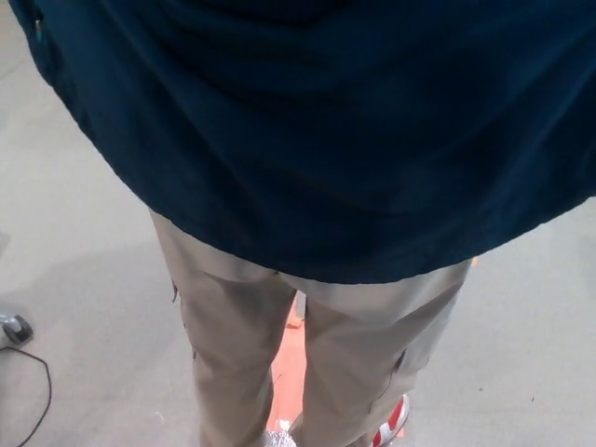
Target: A person hands a coat to the robot and the robot grabs it with both hands and holds it while the person wears the coat.
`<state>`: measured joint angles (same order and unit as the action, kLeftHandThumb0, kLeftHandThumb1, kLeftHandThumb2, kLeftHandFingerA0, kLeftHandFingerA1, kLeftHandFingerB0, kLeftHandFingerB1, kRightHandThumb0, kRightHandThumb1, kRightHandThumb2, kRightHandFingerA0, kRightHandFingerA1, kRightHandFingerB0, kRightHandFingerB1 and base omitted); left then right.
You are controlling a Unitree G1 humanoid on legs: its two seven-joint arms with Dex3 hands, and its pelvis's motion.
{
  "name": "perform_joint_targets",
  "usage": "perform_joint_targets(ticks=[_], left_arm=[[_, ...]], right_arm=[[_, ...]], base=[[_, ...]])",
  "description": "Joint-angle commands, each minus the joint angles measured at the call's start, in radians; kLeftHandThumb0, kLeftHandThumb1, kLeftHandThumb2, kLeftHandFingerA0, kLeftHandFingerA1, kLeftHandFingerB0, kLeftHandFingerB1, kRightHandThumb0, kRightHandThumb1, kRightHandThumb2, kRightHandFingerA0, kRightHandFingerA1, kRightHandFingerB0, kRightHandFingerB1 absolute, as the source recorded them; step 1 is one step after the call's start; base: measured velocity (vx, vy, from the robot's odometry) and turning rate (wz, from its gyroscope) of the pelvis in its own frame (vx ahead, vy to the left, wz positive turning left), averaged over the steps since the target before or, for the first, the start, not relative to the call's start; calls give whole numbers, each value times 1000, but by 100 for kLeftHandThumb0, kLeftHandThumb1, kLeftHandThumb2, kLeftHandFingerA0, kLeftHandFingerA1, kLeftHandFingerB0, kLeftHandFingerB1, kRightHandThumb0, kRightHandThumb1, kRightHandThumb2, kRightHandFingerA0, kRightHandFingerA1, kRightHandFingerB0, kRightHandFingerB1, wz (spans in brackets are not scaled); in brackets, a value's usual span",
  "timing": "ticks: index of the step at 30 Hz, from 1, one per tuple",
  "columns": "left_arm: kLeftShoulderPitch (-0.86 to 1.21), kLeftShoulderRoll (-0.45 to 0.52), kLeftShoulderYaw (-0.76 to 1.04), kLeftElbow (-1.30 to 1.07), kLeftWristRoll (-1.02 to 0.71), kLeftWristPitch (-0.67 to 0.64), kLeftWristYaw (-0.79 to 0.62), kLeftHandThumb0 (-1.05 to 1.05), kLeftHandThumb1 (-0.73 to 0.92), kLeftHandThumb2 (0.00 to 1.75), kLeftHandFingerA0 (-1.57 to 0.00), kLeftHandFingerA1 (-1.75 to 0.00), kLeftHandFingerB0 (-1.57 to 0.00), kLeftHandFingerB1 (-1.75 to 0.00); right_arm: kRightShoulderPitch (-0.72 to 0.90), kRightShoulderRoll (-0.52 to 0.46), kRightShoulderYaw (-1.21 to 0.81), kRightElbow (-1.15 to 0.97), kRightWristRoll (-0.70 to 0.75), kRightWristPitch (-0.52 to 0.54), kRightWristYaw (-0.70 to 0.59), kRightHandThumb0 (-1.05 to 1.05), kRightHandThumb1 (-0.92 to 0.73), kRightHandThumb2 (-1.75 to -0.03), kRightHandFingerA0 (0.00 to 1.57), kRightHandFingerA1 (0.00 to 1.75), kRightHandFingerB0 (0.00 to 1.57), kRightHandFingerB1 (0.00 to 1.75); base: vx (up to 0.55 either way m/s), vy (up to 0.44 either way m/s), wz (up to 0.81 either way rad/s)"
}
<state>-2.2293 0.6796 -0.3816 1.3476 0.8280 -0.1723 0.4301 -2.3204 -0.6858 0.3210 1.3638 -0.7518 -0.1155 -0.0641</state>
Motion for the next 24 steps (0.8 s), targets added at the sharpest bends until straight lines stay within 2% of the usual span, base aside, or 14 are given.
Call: perform_joint_targets(ticks=[1,4,11,15,20,21,22,23,24], left_arm=[[37,15,29,-29,-45,-6,43,-99,73,102,0,-3,-3,-4],[65,33,49,-55,-58,-39,67,-104,81,110,0,-2,0,0],[168,78,102,-193,-96,-54,78,-102,88,114,0,0,0,0],[364,121,214,-482,-145,28,78,-91,92,118,0,-7,-1,-9],[696,128,385,-956,-160,149,34,-82,92,122,0,-13,0,-11],[779,115,426,-1079,-149,182,15,-73,92,93,0,0,0,-5],[853,88,466,-1200,-140,217,-6,-83,92,121,0,-12,0,-11],[915,58,501,-1303,-135,246,-24,-83,92,121,0,-12,0,-11],[971,32,528,-1386,-133,262,-40,-84,92,120,0,-11,0,-10]], right_arm=[[0,-40,-62,-37,75,-60,-49,-101,-76,-107,0,3,0,0],[14,-59,-103,-58,108,-114,-27,-99,-76,-106,0,5,0,0],[106,-119,-184,-162,161,-239,-41,-98,-81,-108,0,4,0,0],[268,-147,-297,-364,265,-303,-22,-99,-81,-110,0,3,0,0],[573,-147,-446,-771,356,-260,-15,-98,-84,-112,0,2,0,0],[661,-125,-494,-897,393,-233,3,-92,-81,-111,0,6,0,4],[751,-96,-536,-1032,412,-199,12,-89,-80,-108,0,8,0,4],[828,-68,-571,-1152,422,-170,16,-89,-80,-108,0,8,0,4],[887,-56,-590,-1220,421,-187,10,-92,-82,-107,0,4,0,0]], base=[[0,0,0],[0,0,0],[0,0,0],[0,0,0],[0,0,0],[0,0,0],[0,0,0],[0,0,0],[0,0,0]])
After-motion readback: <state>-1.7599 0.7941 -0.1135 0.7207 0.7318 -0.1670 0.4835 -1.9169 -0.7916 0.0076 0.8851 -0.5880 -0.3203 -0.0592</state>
